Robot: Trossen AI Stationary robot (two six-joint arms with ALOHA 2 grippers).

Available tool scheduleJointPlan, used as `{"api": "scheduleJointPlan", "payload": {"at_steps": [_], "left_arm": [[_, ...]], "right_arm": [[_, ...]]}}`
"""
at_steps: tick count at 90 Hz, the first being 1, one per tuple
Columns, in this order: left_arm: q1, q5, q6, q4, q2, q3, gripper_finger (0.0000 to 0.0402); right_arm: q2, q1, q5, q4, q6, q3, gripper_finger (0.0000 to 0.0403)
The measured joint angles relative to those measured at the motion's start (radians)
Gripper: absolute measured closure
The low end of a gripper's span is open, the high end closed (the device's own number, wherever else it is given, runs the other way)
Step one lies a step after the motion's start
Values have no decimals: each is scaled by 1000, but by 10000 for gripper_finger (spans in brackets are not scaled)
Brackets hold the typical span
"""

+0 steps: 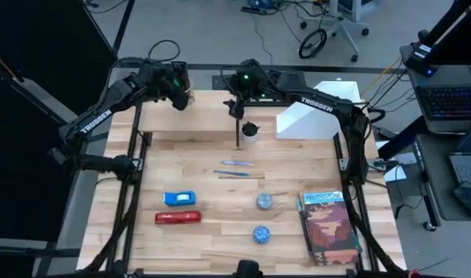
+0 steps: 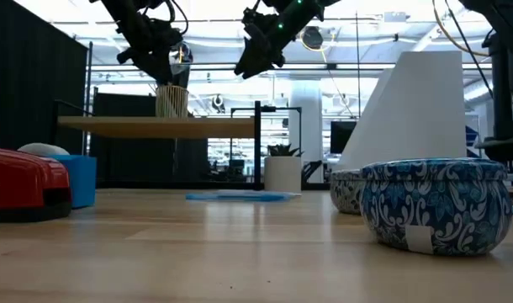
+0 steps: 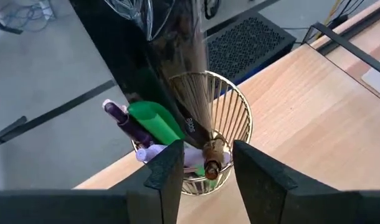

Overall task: Stock shelves
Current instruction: Remove the brown pen from the gold pen holder

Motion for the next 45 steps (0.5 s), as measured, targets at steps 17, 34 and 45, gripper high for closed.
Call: {"api": "scheduleJointPlan", "payload": {"at_steps": [17,34,45], "left_arm": [[0,0,0,-1,0,0,335],[0,0,-1,0,0,0,393],[0,-1,-1,0,0,0,390]], "right_arm": [[0,0,0,0,0,0,147],[0,0,0,-2,0,0,147],[0,0,0,-5,0,0,147]]}}
